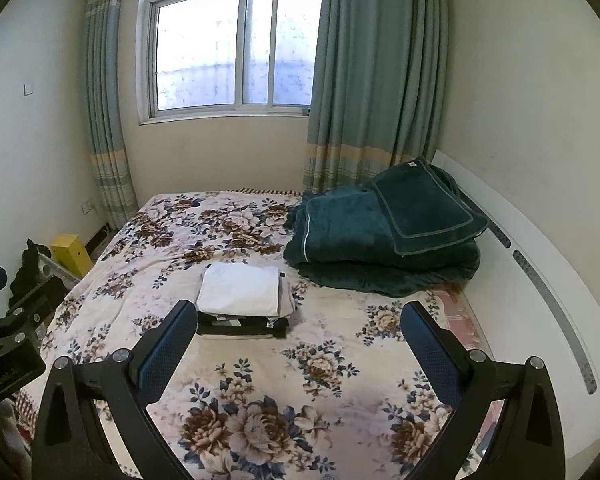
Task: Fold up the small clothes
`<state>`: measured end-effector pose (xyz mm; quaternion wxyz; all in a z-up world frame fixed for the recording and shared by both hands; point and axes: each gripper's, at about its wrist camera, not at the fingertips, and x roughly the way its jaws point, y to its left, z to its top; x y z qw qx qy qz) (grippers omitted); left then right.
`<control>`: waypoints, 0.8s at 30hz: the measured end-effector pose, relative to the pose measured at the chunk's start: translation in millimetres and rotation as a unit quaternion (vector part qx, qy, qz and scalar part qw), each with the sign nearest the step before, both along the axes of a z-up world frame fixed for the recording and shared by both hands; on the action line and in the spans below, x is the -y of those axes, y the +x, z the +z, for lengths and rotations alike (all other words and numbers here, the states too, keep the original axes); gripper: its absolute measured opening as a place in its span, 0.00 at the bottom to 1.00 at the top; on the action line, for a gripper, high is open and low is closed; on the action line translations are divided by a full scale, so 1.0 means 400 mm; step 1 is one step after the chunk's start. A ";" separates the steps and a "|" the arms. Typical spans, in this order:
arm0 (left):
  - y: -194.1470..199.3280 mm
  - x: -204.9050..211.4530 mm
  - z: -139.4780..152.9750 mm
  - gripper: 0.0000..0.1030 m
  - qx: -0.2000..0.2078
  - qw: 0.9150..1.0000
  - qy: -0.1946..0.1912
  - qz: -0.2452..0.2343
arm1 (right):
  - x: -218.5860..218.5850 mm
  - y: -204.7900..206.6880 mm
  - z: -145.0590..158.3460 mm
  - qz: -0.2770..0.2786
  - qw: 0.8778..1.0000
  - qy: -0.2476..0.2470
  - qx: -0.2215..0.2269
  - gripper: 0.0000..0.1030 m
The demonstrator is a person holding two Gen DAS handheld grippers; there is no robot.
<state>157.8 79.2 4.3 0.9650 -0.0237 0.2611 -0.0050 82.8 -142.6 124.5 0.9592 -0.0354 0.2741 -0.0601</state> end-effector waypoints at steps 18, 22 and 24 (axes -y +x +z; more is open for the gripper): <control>-0.006 0.005 0.024 1.00 0.001 1.000 -0.005 -0.002 | -0.009 -0.011 0.012 0.007 1.000 0.005 0.000 1.00; -0.006 0.005 0.024 1.00 0.003 1.000 -0.004 -0.002 | -0.007 -0.009 0.016 0.010 1.000 0.008 -0.001 1.00; -0.007 0.004 0.023 1.00 0.003 1.000 -0.005 -0.002 | -0.008 -0.009 0.014 0.009 1.000 0.007 -0.002 1.00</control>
